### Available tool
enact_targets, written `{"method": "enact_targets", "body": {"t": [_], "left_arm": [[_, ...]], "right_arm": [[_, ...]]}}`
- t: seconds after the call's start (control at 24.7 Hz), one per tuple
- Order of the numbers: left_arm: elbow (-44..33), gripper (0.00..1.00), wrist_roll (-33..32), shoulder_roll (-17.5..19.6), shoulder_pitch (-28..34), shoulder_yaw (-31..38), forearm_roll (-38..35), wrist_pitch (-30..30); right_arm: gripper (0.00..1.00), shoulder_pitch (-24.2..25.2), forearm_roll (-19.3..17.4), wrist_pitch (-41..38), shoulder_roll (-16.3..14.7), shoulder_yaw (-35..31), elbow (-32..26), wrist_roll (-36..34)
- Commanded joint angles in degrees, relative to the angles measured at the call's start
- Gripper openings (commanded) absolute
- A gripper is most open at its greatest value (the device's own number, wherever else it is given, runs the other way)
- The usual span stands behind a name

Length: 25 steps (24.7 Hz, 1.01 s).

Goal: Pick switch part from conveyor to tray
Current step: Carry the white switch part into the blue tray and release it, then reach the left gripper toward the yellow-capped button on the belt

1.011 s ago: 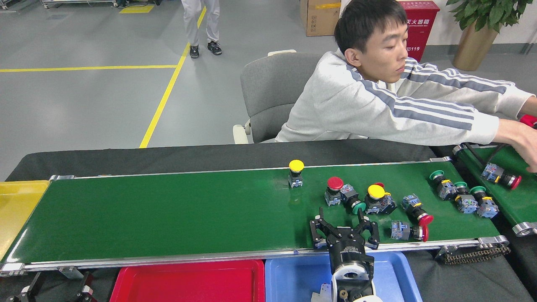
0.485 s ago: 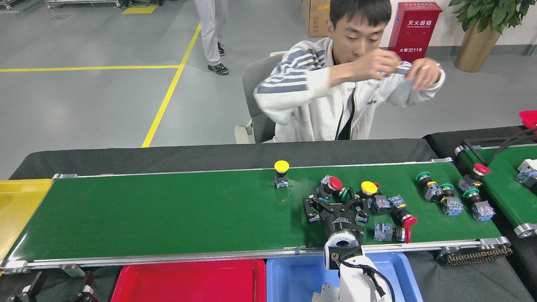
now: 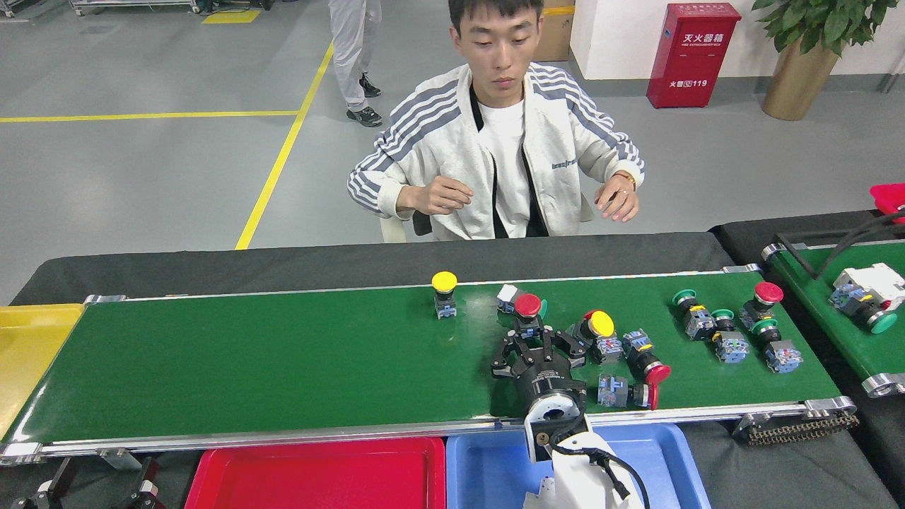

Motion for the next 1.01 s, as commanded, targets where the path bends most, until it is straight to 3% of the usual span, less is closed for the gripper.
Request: {"method": "enact_targets", "body": {"t": [0.0,0.08,0.12,0.2,0.24,0.32,0.53,0.65,0.81,0.97], "left_arm": [[-0.7,1.0,0.4,0.7,-0.1,0.2,0.3,0.0],[-0.7,1.0,0.4,0.7,-0.1,0.1,0.3,0.0],[-0.8,1.0,0.4,0.7,-0.1,0.1,0.3,0.0],[-0.9,1.0,0.4,0.6,-0.5,0.1,0.3,-0.1],[-0.9,1.0,0.4,0.7,-0.6,0.1,0.3,-0.1],[-1.0,1.0,0.4,0.7,-1.0,0.1,0.3,-0.1],[-1.0,1.0,-0.2,0.7,-2.0,-0.3,0.2,-0.2],[-1.0,1.0,-0.3,0.7,-3.4,-2.7,0.0,-0.2],[-1.1,1.0,-2.5,0.5,-6.5,-8.9,-0.4,0.5],[0.7,1.0,-7.6,-0.2,-14.9,-16.2,-3.7,3.4]], "right_arm": [[0.01,0.7,0.0,-0.3,0.4,4.4,-4.2,0.0],[0.05,2.2,0.0,-0.3,0.5,10.7,-7.0,0.0],[0.18,2.7,0.0,-0.3,0.5,14.2,-7.8,-0.1],[0.65,3.3,0.0,0.0,0.5,22.4,-8.5,-0.5],[0.84,3.5,0.0,0.1,0.5,25.4,-8.6,-0.8],[0.98,3.6,0.0,-0.1,0.5,30.3,-8.5,-1.9],[0.98,3.5,-0.1,0.2,0.3,30.7,-9.0,-2.9],[0.98,4.7,-0.1,1.0,-0.1,25.4,-11.4,-4.6],[0.98,14.9,-0.1,6.9,-1.5,15.1,-17.9,-12.1],[0.98,26.0,-0.1,12.7,-4.3,8.6,-24.8,-17.9]]}}
